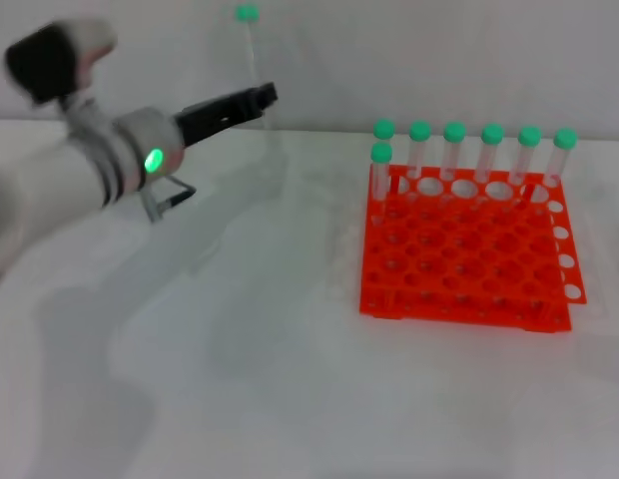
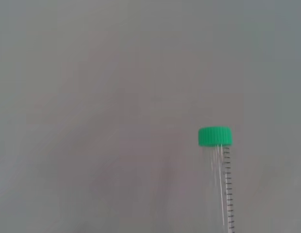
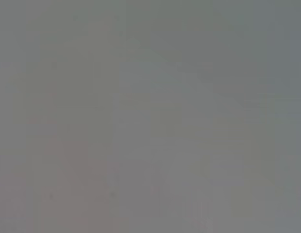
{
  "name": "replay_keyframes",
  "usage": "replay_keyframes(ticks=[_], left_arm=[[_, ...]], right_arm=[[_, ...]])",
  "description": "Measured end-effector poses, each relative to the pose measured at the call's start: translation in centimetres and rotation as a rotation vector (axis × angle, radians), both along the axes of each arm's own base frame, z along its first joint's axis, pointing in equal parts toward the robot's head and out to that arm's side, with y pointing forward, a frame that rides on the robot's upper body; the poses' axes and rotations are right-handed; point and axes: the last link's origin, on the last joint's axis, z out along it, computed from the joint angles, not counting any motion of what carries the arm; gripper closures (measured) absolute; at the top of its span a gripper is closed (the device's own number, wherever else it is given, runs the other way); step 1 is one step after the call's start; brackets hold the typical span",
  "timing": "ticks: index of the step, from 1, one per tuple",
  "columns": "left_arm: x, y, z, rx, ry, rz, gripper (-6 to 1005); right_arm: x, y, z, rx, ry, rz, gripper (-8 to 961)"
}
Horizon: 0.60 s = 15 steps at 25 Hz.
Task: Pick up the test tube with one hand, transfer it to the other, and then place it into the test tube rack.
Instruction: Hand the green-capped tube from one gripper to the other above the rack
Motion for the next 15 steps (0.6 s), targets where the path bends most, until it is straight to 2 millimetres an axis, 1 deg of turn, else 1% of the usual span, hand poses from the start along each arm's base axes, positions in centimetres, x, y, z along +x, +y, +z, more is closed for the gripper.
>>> replay_keyframes(ticks=[2,4,6,8,10,11,12,15], left_arm=[[-0.8,-1.8,-0.2,0.075,-0.073,-0.065,809],[-1.1,-3.7,-0.6,0.147,-0.112,-0.138,809],[-1.2,-5.7,-1.3,0.214,-0.127,-0.202,809],[-1.0,-7.1,-2.4,0.238,-0.137,-0.219,809],[-0.3,-8.4,-4.0,0.242,-0.113,-0.252,809],[0.6,-9.2,-5.2,0.228,-0.074,-0.304,809],[1.0,-9.4,-5.6,0.224,-0.058,-0.328,809],[3.0,-10.9,-7.8,0.202,0.044,-0.468,808]], right_arm=[[0.0,0.0,0.0,0.001,0.002,-0.002,148],[0.1,0.0,0.0,0.001,0.004,-0.003,149],[0.1,0.0,0.0,0.000,0.012,-0.004,151],[0.1,0.0,0.0,0.001,0.035,-0.002,152],[0.1,0.0,0.1,0.004,0.067,0.000,153],[0.2,0.0,0.2,0.005,0.077,0.001,153],[0.3,-0.1,0.3,0.003,0.095,0.003,154],[0.5,-0.3,0.6,-0.004,0.138,0.013,155]])
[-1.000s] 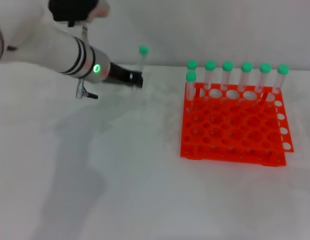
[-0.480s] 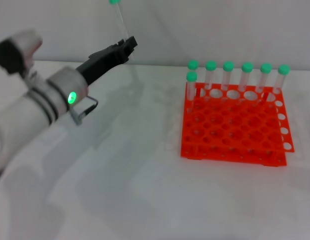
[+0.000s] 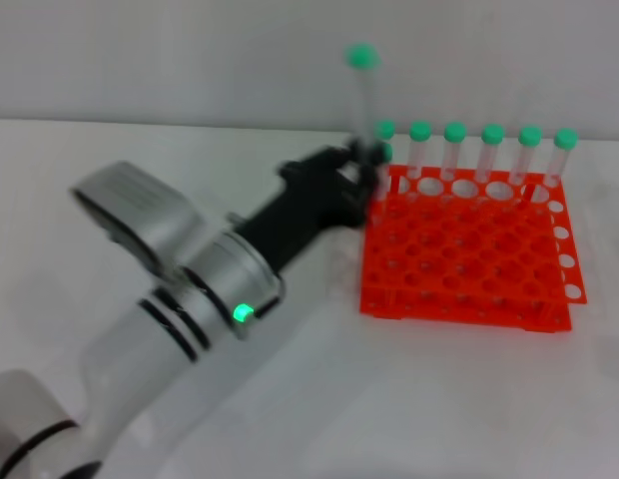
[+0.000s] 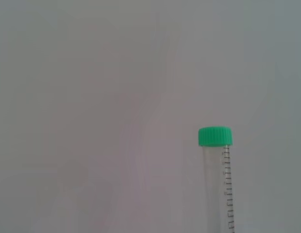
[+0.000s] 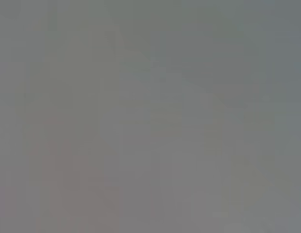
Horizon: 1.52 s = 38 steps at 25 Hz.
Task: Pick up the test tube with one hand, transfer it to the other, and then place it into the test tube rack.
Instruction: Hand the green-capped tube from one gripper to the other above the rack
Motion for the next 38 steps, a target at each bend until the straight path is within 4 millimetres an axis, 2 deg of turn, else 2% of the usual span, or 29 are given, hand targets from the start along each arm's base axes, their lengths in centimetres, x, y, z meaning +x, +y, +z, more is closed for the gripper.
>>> replay_keyframes(ticks=[4,8,12,15,17,21,26,31,38], left_arm=[[1.9,-1.1,-2.0,0.003,0.112,-0.113,808],[2.6,-1.5,-3.0,-0.032,0.151,-0.139,808],[2.8,-2.0,-3.9,-0.069,0.193,-0.162,808],[3.2,-2.0,-4.6,-0.095,0.232,-0.181,808],[3.4,-2.1,-5.0,-0.111,0.248,-0.184,808],[3.9,-2.5,-5.5,-0.123,0.259,-0.199,808],[4.1,-2.7,-5.6,-0.129,0.258,-0.207,808],[4.1,-2.7,-5.6,-0.129,0.259,-0.208,808],[4.3,-2.6,-5.6,-0.126,0.253,-0.206,808]], right_arm=[[0.4,-0.9,0.9,-0.027,0.031,0.044,158],[0.2,-1.5,2.9,-0.075,0.067,0.126,160],[-1.3,-1.7,5.9,-0.239,0.101,0.294,162],[-3.1,-1.7,7.0,-0.380,0.071,0.422,164],[-4.5,-1.5,6.9,-0.486,0.026,0.498,165],[-6.9,-0.9,5.3,-0.636,-0.050,0.610,167],[-9.5,0.2,2.7,-0.742,-0.028,0.686,170],[-11.0,0.4,0.7,-0.785,0.010,0.726,172],[-12.0,0.4,-0.2,-0.816,0.067,0.755,191]])
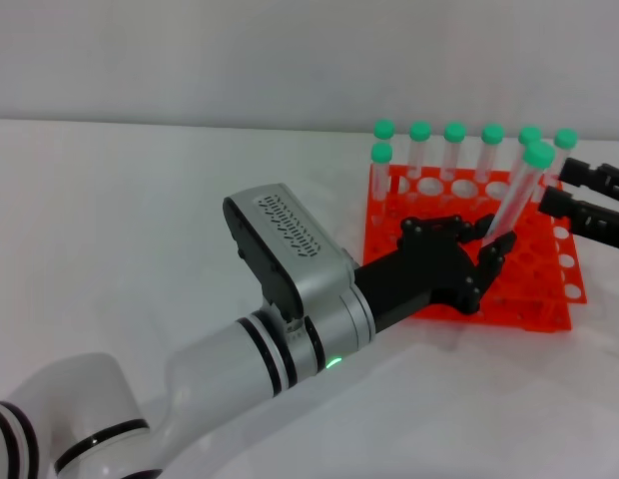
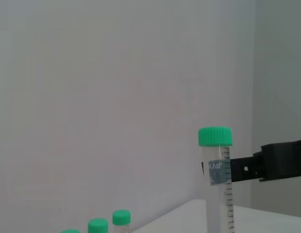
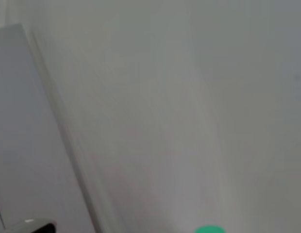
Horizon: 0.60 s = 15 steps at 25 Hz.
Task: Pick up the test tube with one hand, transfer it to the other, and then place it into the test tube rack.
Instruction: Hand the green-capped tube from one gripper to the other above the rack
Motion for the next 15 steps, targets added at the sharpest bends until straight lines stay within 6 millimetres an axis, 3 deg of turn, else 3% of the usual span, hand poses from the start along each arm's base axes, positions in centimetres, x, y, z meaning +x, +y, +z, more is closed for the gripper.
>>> replay_keyframes(ticks=[7,15], left_arm=[[0.1,0.0,0.0,-0.002,0.001,-0.005,808],[0.2,0.0,0.0,-0.001,-0.001,-0.006,808]], right_arm=[[-1.1,0.4,-1.3,-0.001,0.020,0.011,212],[-1.3,1.0,-1.4,0.016,0.014,-0.008,236]])
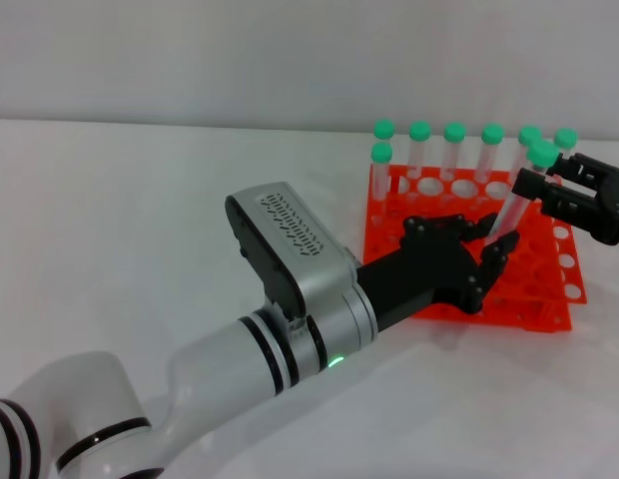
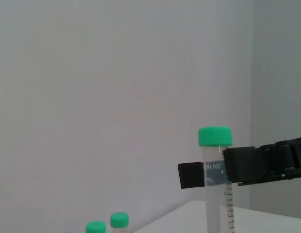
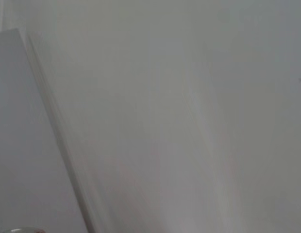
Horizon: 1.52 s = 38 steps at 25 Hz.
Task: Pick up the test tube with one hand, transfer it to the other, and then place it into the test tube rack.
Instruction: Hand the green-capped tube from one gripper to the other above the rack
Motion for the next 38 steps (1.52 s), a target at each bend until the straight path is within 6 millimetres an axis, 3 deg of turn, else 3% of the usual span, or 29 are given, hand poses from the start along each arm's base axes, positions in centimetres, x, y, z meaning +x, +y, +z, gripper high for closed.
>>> replay_keyframes(ticks=[3,8,14,22,38], left_arm=[[0.0,0.0,0.0,0.001,-0.001,0.001,808],[0.0,0.0,0.0,-0.001,0.001,0.000,807],[-0.2,-0.1,-0.1,-0.003,0.006,0.002,807],[-0.5,-0.2,-0.3,-0.008,0.019,0.011,807],[-1.2,-0.1,-0.2,0.024,0.070,-0.013,807]], right_arm=[[0.0,0.1,0.0,0.005,-0.005,0.000,245],[0.0,0.1,0.0,0.009,-0.012,0.006,462],[0.1,0.0,0.1,0.009,-0.014,0.008,613],[0.2,-0.1,0.0,0.009,-0.014,0.006,740],[0.1,-0.2,0.0,0.009,-0.008,0.013,743]])
